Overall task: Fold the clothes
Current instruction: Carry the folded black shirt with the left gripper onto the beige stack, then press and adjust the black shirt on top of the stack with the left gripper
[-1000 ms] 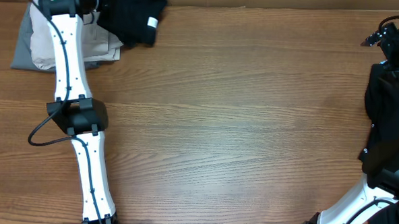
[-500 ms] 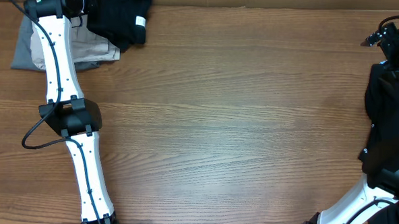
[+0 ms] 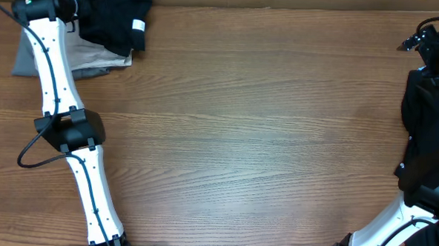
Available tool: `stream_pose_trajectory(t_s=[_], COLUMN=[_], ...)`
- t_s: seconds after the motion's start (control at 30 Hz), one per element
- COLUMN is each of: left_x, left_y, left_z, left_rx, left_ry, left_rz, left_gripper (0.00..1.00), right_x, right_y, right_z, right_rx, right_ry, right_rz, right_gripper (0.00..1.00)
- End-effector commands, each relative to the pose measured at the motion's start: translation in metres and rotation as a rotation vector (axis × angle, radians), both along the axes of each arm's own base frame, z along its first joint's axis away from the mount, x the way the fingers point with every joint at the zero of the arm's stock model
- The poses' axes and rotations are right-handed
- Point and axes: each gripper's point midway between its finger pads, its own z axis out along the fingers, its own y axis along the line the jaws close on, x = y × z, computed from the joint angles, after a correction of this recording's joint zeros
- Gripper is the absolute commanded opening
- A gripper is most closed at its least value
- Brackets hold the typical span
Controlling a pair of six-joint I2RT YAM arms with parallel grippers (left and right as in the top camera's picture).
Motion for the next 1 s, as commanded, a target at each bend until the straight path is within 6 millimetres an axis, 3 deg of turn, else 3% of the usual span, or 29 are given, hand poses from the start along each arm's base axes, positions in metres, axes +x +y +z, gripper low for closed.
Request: stream_pose_trajectory(t_s=[0.0,0.3,0.5,0.8,0.97], left_x=[-0.007,-0.007,-0.002,-0.019,-0.024], left_y=[0.026,0.047,0.064,0.102,0.119], left_z=[0.061,0.047,0.021,-0.020,-0.025], left_rx=[0.128,0.158,0.196,0.230,0.248], left_ry=[-0.117,-0.088,-0.044,0.073,0.079], left_rz=[0.009,0.060,0.125,0.342,0.398], left_gripper=[0.05,0.04,0.04,0.08,0.08], right_x=[0.001,0.001,0.001,0.001,0.001], right_y=[-0.001,-0.001,-0.001,-0.001,-0.001], right_z=[0.005,0.005,0.005,0.005,0.005], right_rx=[-0.014,-0.014,-0.014,-0.014,-0.014], right_ry=[-0.017,-0.017,-0.017,-0.017,-0.017], right_rz=[0.007,0.007,0.007,0.007,0.007], right_gripper=[1.00,1.00,1.00,1.00,1.00])
